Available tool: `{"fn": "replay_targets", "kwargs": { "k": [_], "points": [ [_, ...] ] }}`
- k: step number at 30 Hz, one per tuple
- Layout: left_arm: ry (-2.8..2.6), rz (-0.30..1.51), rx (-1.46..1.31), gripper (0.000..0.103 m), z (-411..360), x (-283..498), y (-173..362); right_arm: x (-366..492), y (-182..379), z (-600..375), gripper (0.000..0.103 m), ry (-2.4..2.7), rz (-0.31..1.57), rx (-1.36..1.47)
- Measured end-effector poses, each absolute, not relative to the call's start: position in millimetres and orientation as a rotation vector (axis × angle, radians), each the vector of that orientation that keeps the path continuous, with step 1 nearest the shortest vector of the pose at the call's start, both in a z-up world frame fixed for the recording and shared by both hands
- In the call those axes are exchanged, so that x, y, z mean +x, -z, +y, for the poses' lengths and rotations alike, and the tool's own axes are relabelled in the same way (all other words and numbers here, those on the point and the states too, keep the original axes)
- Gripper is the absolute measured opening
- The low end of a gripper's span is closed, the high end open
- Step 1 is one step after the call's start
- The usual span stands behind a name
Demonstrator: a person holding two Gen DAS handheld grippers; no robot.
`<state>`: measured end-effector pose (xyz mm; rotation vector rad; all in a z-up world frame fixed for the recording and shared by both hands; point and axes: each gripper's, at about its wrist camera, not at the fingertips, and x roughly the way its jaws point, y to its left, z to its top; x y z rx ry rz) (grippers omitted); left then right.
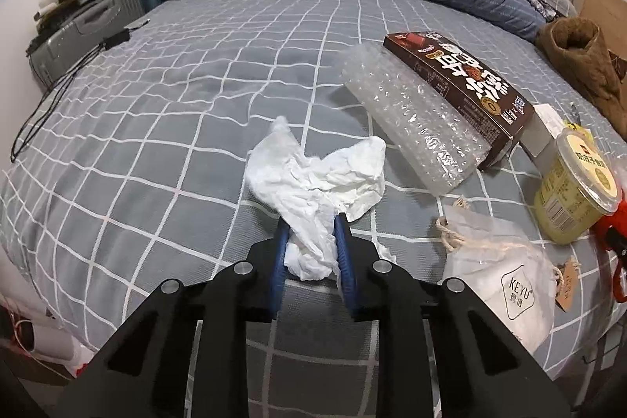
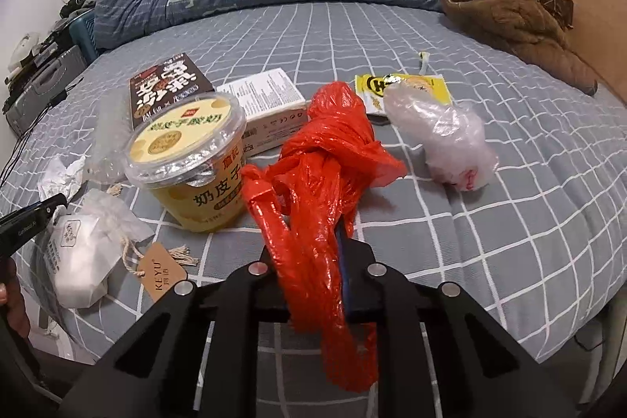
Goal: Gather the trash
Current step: 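Grasp the white tissue with the left gripper while the right gripper grasps the red bag, then carry the tissue and red bag with both grippers over the black bin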
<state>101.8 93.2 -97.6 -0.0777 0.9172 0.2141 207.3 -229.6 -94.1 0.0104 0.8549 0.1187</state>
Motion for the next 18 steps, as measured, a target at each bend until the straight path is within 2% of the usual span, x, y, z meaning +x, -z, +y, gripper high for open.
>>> {"fn": "replay_targets", "kwargs": {
  "k": [18],
  "points": [
    [-0.155, 0.882, -0.071, 0.018, 80, 86, 68, 183, 62, -236, 0.015, -0.132, 0.816, -0.017]
  ]
}}
